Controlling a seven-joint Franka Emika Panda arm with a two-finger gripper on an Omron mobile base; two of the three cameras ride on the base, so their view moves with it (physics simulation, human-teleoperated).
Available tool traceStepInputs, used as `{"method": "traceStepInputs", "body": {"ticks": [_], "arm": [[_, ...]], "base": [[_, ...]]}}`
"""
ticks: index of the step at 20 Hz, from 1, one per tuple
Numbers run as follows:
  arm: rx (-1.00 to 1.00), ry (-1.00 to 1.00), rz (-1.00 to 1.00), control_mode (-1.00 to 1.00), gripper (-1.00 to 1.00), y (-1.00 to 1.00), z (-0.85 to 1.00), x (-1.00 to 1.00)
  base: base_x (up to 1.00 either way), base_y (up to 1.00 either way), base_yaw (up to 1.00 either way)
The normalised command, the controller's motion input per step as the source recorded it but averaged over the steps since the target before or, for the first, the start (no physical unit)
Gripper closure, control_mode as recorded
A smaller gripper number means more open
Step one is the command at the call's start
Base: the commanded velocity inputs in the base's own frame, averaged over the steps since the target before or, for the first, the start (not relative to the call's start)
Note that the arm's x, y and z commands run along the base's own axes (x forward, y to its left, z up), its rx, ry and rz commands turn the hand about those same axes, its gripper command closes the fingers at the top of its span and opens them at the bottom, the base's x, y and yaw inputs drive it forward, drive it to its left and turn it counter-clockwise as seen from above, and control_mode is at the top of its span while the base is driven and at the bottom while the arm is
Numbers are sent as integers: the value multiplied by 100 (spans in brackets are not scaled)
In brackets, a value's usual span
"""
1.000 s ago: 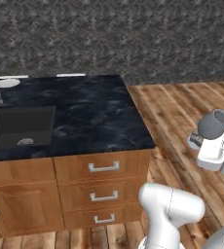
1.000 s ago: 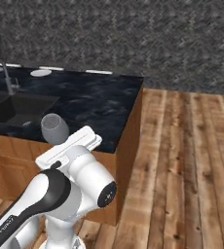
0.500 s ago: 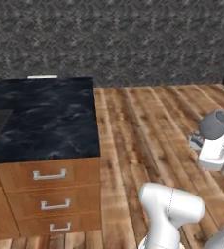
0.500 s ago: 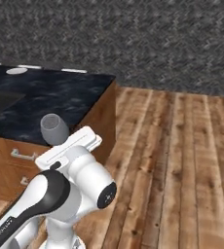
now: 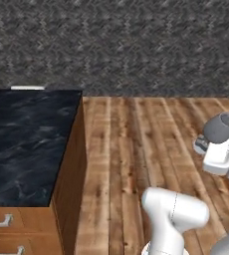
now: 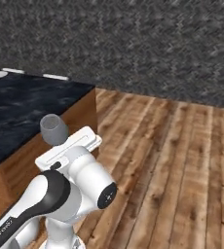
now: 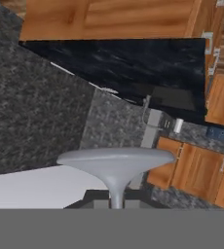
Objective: Retrieve the wine glasses from the counter and place one next to each plate.
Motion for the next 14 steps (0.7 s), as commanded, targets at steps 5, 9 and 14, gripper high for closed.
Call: {"method": "traceStepInputs", "body": {"ticks": [5,9,14], "arm": [[0,0,0,100,100,0,0,0],[0,0,0,100,100,0,0,0],[0,0,0,100,100,0,0,0]], "base": [[100,-92,39],[97,-68,56],[69,-20,86]]}}
